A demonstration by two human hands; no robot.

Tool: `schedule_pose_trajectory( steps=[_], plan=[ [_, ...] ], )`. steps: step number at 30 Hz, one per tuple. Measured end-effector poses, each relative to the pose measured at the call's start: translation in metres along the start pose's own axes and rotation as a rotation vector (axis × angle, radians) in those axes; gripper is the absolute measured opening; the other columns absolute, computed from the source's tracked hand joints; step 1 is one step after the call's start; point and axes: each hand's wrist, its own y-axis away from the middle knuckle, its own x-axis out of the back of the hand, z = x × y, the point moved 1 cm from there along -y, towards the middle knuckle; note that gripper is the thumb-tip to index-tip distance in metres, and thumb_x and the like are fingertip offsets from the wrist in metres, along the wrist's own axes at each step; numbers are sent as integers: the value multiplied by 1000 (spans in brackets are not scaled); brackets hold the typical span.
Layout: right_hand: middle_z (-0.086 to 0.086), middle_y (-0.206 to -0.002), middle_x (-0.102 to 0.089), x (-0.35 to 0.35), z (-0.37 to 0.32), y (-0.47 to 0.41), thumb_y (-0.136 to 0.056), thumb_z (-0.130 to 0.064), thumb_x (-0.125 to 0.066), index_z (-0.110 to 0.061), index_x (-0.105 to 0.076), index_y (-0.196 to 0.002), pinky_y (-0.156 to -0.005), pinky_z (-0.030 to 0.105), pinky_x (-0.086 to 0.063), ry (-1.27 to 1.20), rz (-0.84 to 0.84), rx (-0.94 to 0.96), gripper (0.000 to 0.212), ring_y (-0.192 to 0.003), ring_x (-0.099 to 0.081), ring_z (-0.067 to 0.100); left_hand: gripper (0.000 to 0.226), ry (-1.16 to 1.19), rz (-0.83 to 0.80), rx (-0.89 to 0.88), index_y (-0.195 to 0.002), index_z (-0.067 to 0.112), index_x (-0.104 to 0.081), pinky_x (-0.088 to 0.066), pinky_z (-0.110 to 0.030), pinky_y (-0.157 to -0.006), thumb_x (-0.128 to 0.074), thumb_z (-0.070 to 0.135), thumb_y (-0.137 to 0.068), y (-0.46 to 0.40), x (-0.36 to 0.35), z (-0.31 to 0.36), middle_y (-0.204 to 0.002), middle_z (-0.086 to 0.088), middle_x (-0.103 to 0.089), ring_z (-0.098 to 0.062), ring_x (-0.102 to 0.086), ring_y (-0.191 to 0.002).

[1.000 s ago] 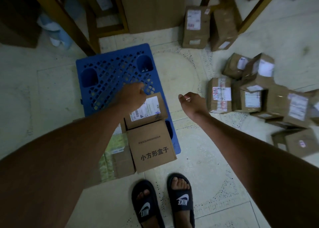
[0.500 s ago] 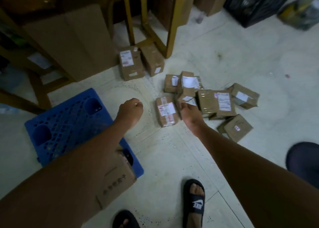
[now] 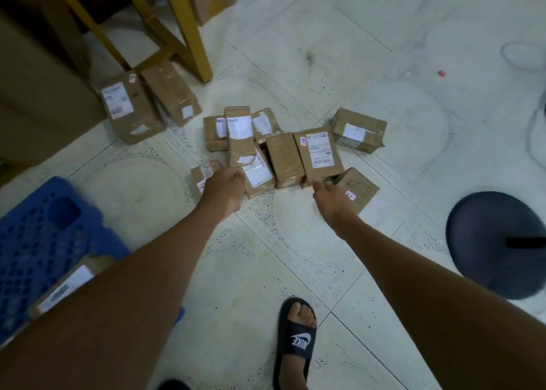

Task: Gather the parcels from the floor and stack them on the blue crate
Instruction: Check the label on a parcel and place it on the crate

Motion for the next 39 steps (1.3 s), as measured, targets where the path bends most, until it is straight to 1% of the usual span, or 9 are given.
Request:
schedule_pose_trajectory(
  steps=[3,8,16,20,24,27,31,35,39],
  plan=[
    [20,-117,-62,26,22,-15,-102,-38,-30,-3,-62,-117,-102,52,-42,-11,32,-17,50,-113,-56,36,29,42,-18,8,-110,16,-66,-51,-35,-82,-42,24,-95,-6,-34,18,-110,-12,-64,-31,-61,-99],
    [15,-107,-60,51,62,-37,-104,-31,-34,1,-61,-116,-100,50,-45,-87,102,-22,44,-108,-58,33,32,-20,-106,-2,-109,9,-65,-33,-23,-50,-39,20,-94,-19,-85,21,-103,-21,-63,-13,-44,-61],
    [14,-98,-62,33,111,-137,-100,-29,-37,-2,-61,-103,-94,51,-46,-84,190,-5,36,-100,-60,33,20,-36,-211,-52,-94,13,-60,-34,-26,-59,-41,15,-93,-91,-178,-23,-83,-8,-54,-20,-45,-70],
    [11,-129,-58,18,129,-210,-97,-32,-44,-11,-50,-136,-102,46,-44,-45,234,-10,44,-119,-53,32,19,11,-228,-99,-74,12,-53,-29,-28,-58,-43,10,-90,-145,-231,-34,-66,-5,-45,-18,-40,-60],
    [14,-151,-39,9,137,-270,-95,-24,-47,-14,-24,-152,-110,49,-36,-91,221,-2,63,-135,-40,35,20,89,-204,-125,-96,6,-65,-30,-24,-50,-46,11,-89,-188,-271,-40,-70,-3,-52,-15,-44,-59],
    [15,-132,-53,-1,135,-293,-89,-18,-50,-9,-39,-137,-93,43,-49,-119,168,-3,51,-121,-51,33,20,156,-108,-170,-103,11,-65,-42,-26,-59,-51,19,-91,-197,-291,-39,-93,-3,-66,-19,-59,-79],
    [13,-109,-62,0,131,-283,-83,-20,-54,-7,-54,-116,-89,46,-52,-167,248,6,36,-101,-60,31,16,283,-47,-76,-95,11,-65,-42,-26,-57,-56,20,-85,-191,-289,-31,-92,-8,-69,-18,-56,-71],
    [10,-100,-67,19,116,-243,-85,-24,-56,-9,-63,-108,-81,41,-56,-174,278,21,27,-93,-65,31,17,306,-17,-64,-97,12,-67,-51,-26,-59,-57,21,-86,-154,-255,-22,-93,-4,-71,-23,-67,-84],
    [7,-102,-68,35,87,-197,-86,-30,-64,-16,-61,-100,-81,45,-59,-190,291,12,20,-90,-68,27,23,325,24,2,-96,5,-67,-37,-20,-44,-55,25,-92,-114,-211,0,-95,-9,-69,-21,-66,-75]
  ],
)
